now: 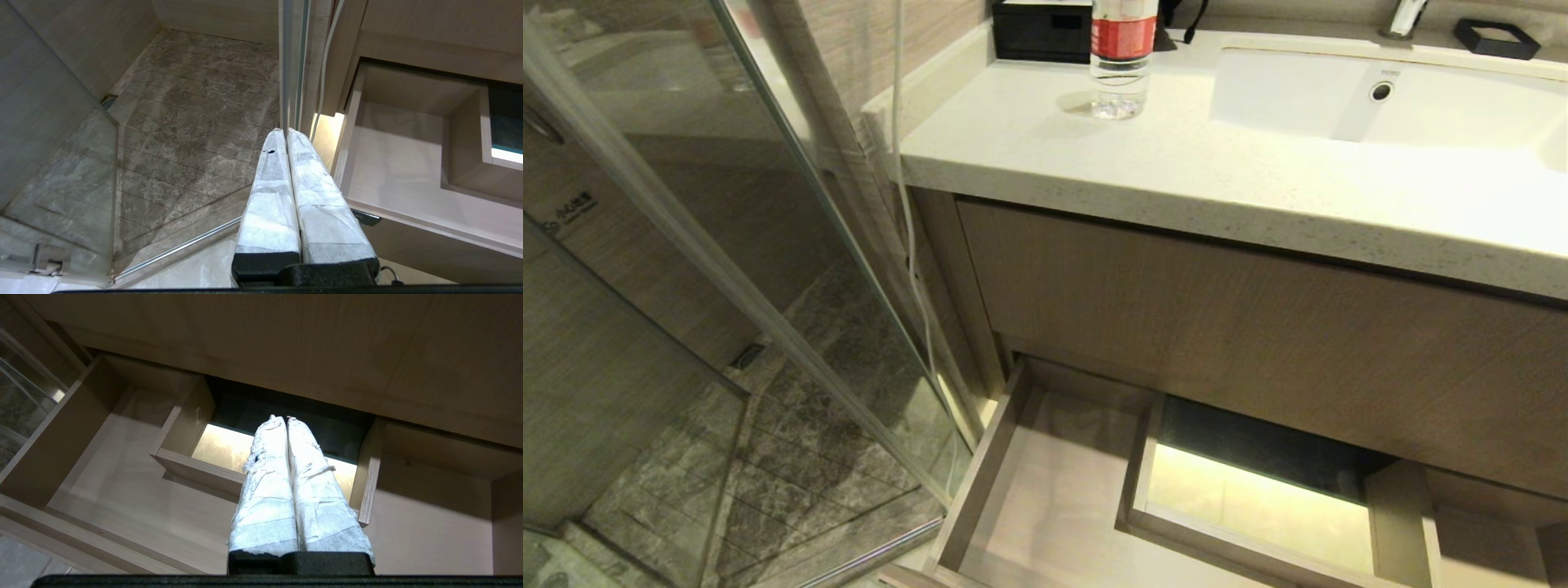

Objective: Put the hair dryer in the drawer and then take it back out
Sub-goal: Pick up the hairdryer

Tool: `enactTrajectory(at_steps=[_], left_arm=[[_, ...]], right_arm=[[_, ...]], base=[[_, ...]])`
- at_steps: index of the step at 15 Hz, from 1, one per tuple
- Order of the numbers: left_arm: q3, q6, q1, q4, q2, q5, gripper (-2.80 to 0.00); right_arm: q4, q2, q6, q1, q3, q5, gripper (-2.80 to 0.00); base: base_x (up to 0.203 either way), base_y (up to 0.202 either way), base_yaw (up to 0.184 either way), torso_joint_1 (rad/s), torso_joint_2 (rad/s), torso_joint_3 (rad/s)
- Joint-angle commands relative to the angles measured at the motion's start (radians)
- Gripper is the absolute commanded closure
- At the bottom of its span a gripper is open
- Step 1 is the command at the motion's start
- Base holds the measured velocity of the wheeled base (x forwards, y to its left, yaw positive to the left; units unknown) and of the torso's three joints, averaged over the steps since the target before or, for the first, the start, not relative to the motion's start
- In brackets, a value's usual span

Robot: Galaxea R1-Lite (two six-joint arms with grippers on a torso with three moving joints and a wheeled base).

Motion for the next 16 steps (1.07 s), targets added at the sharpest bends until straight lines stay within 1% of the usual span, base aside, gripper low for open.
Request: enactTrajectory(at_steps=[1, 6, 7, 13, 16], left_arm=[[0.0, 0.0, 0.0, 0.0, 0.0, 0.0, 0.0], [0.0, 0.0, 0.0, -0.001, 0.0, 0.0, 0.0], [0.0, 0.0, 0.0, 0.0, 0.0, 0.0, 0.0], [0.0, 0.0, 0.0, 0.0, 0.0, 0.0, 0.0], [0.0, 0.0, 0.0, 0.0, 0.0, 0.0, 0.0]], right_arm=[[0.0, 0.001, -0.001, 0.0, 0.0, 0.0, 0.0], [-0.001, 0.001, 0.001, 0.0, 0.0, 0.002, 0.0], [-0.001, 0.001, 0.001, 0.0, 0.0, 0.002, 0.0], [-0.001, 0.001, 0.002, 0.002, 0.0, 0.0, 0.0], [0.0, 0.001, 0.002, 0.001, 0.0, 0.0, 0.0]], base=[[0.0, 0.0, 0.0, 0.0, 0.0, 0.0], [-0.002, 0.007, 0.001, 0.0, 0.0, 0.0], [-0.007, -0.006, 0.088, 0.0, 0.01, 0.0], [0.004, -0.007, 0.156, 0.002, 0.0, 0.001], [0.002, -0.001, 0.102, 0.002, 0.0, 0.002]])
